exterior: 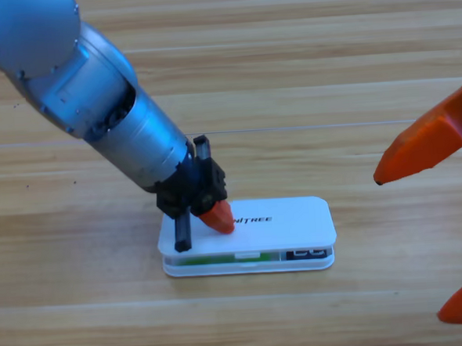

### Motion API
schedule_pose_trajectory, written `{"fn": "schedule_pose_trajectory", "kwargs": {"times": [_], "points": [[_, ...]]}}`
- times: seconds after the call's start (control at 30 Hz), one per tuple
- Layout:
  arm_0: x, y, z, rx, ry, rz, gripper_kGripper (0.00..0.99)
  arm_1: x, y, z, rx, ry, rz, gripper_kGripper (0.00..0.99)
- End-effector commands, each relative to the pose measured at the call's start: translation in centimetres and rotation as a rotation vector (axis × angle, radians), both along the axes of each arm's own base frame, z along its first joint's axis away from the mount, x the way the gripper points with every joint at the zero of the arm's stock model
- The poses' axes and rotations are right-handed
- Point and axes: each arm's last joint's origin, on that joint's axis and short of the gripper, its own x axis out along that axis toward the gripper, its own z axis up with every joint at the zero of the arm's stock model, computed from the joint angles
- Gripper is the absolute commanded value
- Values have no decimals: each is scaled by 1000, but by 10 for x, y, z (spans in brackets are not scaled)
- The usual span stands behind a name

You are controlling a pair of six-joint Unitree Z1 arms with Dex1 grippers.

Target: Clean up eraser and pencils

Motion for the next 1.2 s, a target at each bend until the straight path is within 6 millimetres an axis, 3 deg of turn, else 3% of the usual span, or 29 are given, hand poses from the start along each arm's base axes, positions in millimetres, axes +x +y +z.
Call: {"fn": "schedule_pose_trajectory", "kwargs": {"times": [0.03, 0.57, 0.67, 0.73, 0.8, 0.87, 0.9, 0.93, 1.2], "points": [[-6, -5, -33, 55, 46, -16, 0, -9, -2, -4, 5, 9, 29, 990], [-6, -5, -54, 71, 61, -22, 0, -7, 1, -6, -1, 14, 28, 990], [-6, -5, -46, 63, 43, -21, 0, -7, 1, -6, -1, 18, 29, 990], [-7, -4, -28, 44, 19, -19, 40, -7, 1, -6, 0, 17, 29, 990], [-7, -3, -4, 27, 3, -17, 374, -6, 2, -6, -1, 18, 29, 990], [-10, 1, 22, 6, -19, -5, 804, -6, 2, -6, -1, 18, 29, 990], [-12, 6, 37, -3, -42, 3, 946, -6, 2, -6, -1, 18, 29, 990], [-15, 11, 52, -15, -67, 11, 988, -6, 2, -6, -1, 18, 29, 990], [-77, 72, 186, -241, -208, 30, 990, -6, 2, -6, -1, 18, 29, 990]]}}
